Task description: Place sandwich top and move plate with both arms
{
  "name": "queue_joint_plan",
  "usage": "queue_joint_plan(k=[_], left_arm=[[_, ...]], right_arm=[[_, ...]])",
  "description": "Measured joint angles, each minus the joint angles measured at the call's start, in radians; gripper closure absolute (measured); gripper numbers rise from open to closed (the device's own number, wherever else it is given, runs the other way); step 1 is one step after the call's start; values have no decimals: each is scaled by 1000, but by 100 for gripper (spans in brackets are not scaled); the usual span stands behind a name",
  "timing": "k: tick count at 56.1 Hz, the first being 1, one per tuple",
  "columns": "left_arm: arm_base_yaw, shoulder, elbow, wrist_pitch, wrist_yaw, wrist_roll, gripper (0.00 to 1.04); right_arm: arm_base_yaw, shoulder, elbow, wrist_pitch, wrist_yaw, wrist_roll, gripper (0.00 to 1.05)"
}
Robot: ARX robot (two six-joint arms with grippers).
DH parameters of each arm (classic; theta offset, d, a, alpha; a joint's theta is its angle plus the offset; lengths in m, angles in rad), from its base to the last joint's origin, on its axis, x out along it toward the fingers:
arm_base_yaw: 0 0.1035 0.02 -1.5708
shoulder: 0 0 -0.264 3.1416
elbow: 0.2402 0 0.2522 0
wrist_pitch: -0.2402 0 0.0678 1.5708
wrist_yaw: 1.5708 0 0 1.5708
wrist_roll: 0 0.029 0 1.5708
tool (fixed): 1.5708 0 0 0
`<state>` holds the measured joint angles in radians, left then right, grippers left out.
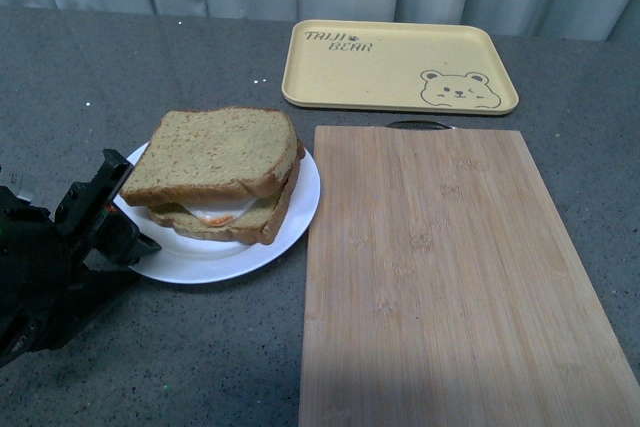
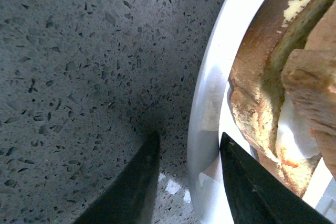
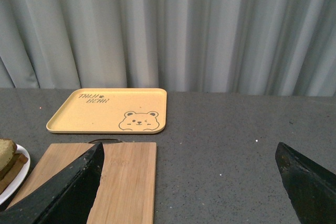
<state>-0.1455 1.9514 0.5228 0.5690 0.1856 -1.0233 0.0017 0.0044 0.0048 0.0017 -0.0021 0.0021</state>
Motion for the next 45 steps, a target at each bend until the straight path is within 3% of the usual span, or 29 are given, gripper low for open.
queue_joint_plan(k=[3, 10, 19, 33, 45], left_arm=[[0, 2, 7, -7, 0, -5, 86], [14, -8, 17, -6, 24, -25, 99], [27, -29, 4, 38, 66, -53, 100], [32, -45, -63, 321, 117, -215, 101], [-25, -72, 8, 287, 74, -286, 101]], right_arm=[[0, 0, 0, 0, 0, 0, 9], [0, 0, 0, 0, 0, 0, 9], [0, 0, 0, 0, 0, 0, 9], [0, 0, 0, 0, 0, 0, 9], [0, 0, 0, 0, 0, 0, 9]])
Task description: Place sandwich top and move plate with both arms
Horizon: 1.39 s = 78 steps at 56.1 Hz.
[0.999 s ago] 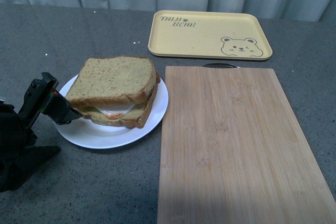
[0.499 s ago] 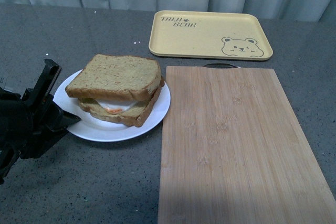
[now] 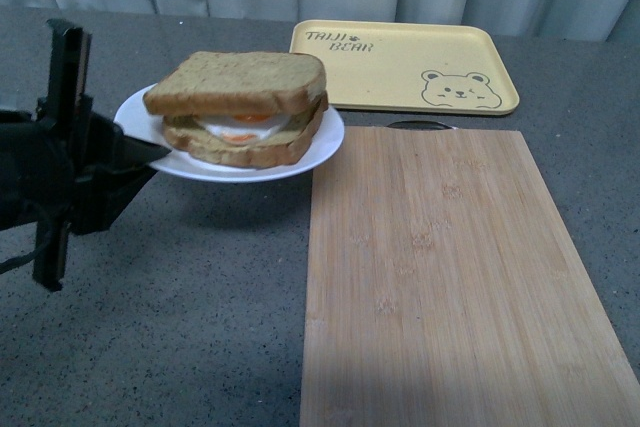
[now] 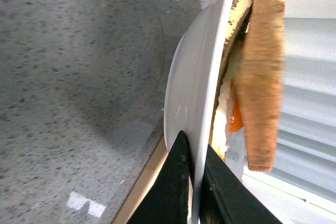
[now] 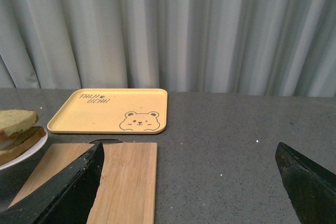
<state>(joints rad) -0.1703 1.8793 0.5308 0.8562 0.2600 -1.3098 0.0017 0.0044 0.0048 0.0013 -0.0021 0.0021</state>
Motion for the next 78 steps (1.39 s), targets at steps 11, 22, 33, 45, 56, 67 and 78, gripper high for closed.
queue_joint_plan(k=[11, 22, 33, 45, 56, 67, 78], left_arm=[[-114, 53, 243, -144, -75, -28, 101], [-193, 199, 535, -341, -171, -31, 101], [-233, 328, 771, -481, -216, -38, 101], [-263, 447, 967, -628, -218, -32, 101], [-269, 497, 1046, -668, -223, -50, 101], [-269, 544, 1115, -698, -226, -83, 101], [-266, 571, 1130, -683, -242, -151, 92]], right_arm=[[0, 0, 0, 0, 0, 0, 9], [0, 0, 0, 0, 0, 0, 9], [0, 0, 0, 0, 0, 0, 9], [0, 0, 0, 0, 0, 0, 9], [0, 0, 0, 0, 0, 0, 9], [0, 0, 0, 0, 0, 0, 9], [0, 0, 0, 0, 0, 0, 9]])
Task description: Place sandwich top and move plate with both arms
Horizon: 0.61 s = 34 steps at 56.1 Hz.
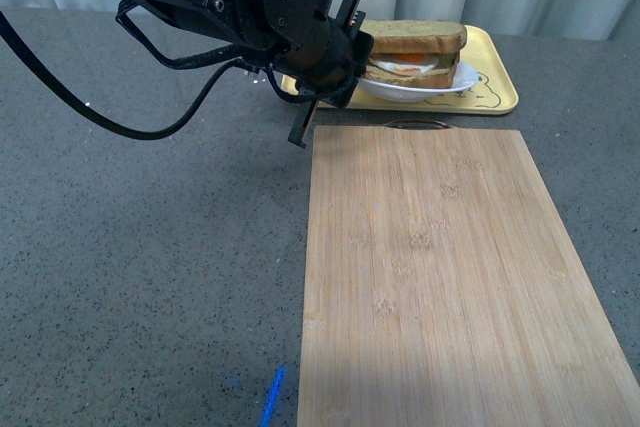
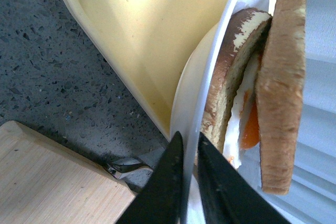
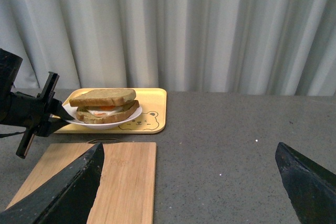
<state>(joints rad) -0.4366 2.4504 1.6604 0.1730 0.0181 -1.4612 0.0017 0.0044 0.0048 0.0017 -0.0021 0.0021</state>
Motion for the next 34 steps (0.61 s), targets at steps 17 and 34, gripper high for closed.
queue_joint_plan(k=[17, 34], left_arm=[[3, -30, -128, 105, -14, -5, 36], [2, -305, -541, 460, -323, 605, 18]], right_arm=[[0, 0, 0, 0, 0, 0, 9], [0, 0, 0, 0, 0, 0, 9]])
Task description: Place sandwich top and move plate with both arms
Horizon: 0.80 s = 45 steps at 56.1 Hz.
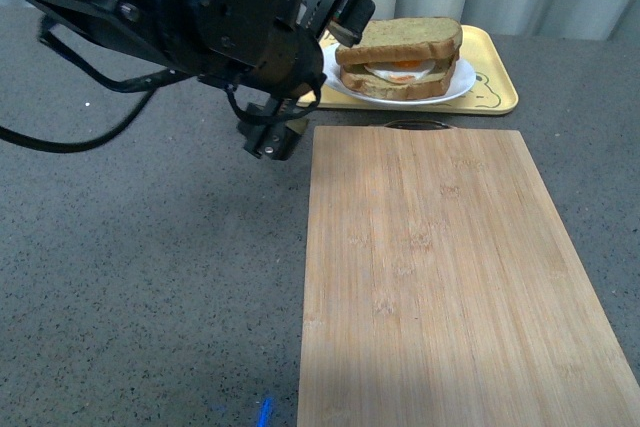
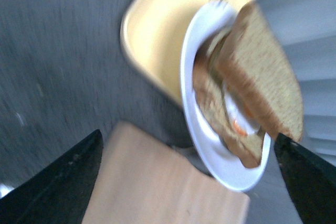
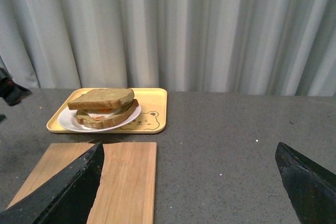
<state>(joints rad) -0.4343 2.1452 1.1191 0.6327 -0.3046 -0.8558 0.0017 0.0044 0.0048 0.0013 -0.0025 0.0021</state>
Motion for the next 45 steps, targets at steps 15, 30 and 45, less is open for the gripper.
queue_joint_plan(k=[15, 30, 45], left_arm=[[127, -275, -536, 673, -2, 747, 64], [218, -499, -797, 676, 99, 830, 101], [305, -814, -967, 513, 179, 840, 101]], right_arm=[[0, 0, 0, 0, 0, 0, 9], [0, 0, 0, 0, 1, 0, 9], [0, 0, 0, 0, 0, 0, 9]])
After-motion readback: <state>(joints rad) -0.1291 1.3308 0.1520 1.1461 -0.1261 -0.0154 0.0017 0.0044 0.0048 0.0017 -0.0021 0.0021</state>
